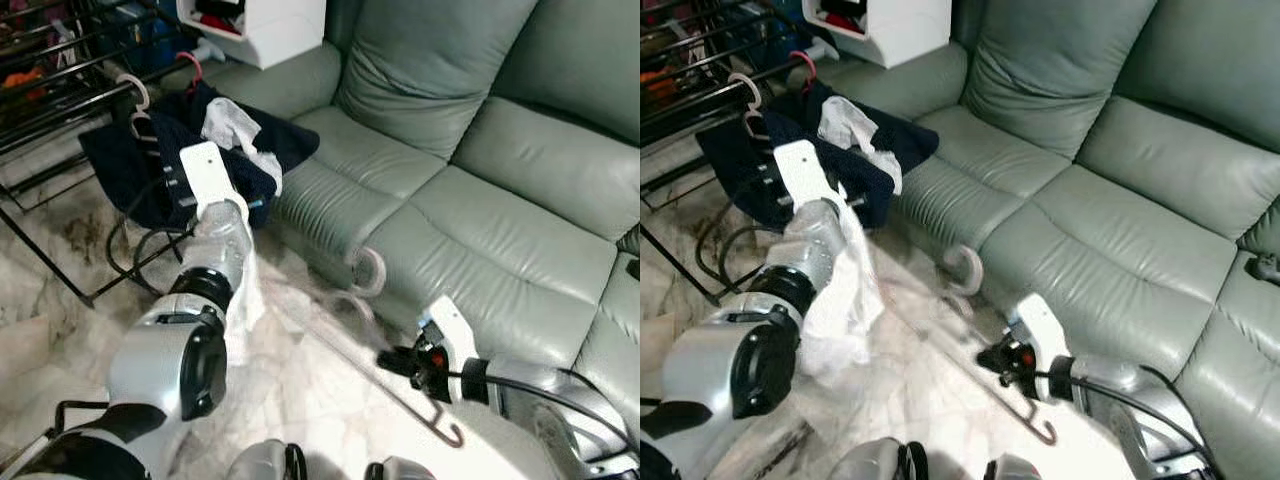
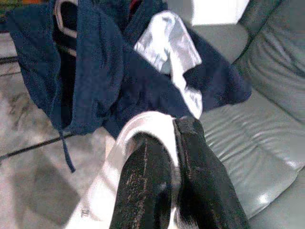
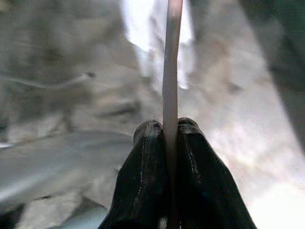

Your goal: Hang hanger

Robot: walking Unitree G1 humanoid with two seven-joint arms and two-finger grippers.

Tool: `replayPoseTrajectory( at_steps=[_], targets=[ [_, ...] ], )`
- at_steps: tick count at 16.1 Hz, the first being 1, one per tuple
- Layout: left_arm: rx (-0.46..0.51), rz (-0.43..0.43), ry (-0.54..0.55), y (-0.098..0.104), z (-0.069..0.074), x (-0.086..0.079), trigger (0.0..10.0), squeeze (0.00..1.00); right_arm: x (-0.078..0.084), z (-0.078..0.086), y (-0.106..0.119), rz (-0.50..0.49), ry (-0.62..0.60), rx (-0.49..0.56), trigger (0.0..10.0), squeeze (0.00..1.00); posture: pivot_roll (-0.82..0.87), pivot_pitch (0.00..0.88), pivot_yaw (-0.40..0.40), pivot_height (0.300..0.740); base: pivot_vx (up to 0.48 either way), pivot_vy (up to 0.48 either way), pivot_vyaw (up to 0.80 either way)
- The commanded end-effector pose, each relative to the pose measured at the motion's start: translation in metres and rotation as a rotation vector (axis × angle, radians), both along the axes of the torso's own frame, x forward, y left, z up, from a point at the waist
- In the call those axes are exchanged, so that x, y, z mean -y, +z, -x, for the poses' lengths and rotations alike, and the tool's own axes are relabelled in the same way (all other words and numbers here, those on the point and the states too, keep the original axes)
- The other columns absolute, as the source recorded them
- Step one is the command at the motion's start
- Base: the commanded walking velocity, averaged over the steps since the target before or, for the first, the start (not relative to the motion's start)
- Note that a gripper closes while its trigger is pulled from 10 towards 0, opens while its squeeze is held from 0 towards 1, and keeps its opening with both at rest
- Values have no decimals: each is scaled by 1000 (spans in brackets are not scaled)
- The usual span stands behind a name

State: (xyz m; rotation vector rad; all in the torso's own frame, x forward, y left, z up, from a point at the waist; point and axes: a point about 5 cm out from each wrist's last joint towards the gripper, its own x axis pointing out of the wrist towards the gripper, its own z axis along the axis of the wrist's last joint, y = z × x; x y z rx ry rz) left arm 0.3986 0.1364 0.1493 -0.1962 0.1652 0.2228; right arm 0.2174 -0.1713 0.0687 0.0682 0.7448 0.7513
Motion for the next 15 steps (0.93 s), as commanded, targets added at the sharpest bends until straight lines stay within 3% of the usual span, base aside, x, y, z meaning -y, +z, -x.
replayPoseTrajectory(
  at_steps=[1, 3, 4, 5, 6, 7, 8, 9, 11, 12, 13, 14, 15],
  targets=[
    [90, -9, -19, 22, -6, 0, 10000, 0, 11, 0, -9, 34, -116, -32, 10000, 0, -89, 27, 48, 740, 0, 0, 0],
    [104, 7, -43, 24, -7, 0, 10000, 0, 28, -4, -20, 103, -267, -23, 10000, 0, -89, 27, 48, 740, 0, 0, 0],
    [126, 35, -83, 27, -8, 3, 10000, 0, 37, -13, -17, 132, -378, 36, 10000, 0, -99, 29, 43, 740, 0, 0, 0],
    [218, 55, -278, 33, -7, 18, 10000, 0, 63, -36, 3, 160, -684, 242, 10000, 0, -107, 30, 47, 740, 0, 0, 0],
    [200, -49, -443, 27, -4, 31, 10000, 0, 74, -42, 14, 186, -780, 319, 10000, 0, -110, 28, 50, 740, 0, 0, 0],
    [186, -98, -563, 22, -1, 40, 10000, 0, 79, -45, 19, 209, -819, 351, 10000, 0, -110, 28, 50, 740, 0, 0, 0],
    [169, -205, -849, 10, 11, 56, 10000, 0, 88, -49, 24, 259, -881, 399, 10000, 0, -107, 25, 60, 740, 0, 0, 0],
    [105, -278, -1227, -12, 33, 68, 10000, 0, 93, -50, 26, 273, -915, 410, 10000, 0, -107, 25, 60, 740, 0, 0, 0],
    [-128, -308, -1618, -46, 63, 55, 10000, 0, 95, -52, 24, 281, -945, 421, 10000, 0, -103, 25, 63, 740, 0, 0, 0],
    [-288, -425, -1791, -66, 78, 35, 10000, 0, 94, -53, 23, 278, -949, 420, 10000, 0, -102, 24, 64, 740, 0, 0, 0],
    [-559, -720, -1888, -88, 89, -2, 10000, 0, 90, -54, 20, 274, -947, 417, 10000, 0, -102, 24, 65, 740, 0, 0, 0],
    [-626, -953, -1828, -92, 84, -17, 10000, 0, 88, -55, 19, 273, -945, 420, 10000, 0, -103, 24, 66, 740, 0, 0, 0],
    [-562, -1167, -1658, -87, 70, -18, 10000, 0, 85, -55, 19, 273, -940, 424, 10000, 0, -103, 24, 66, 740, 0, 0, 0]
  ],
)
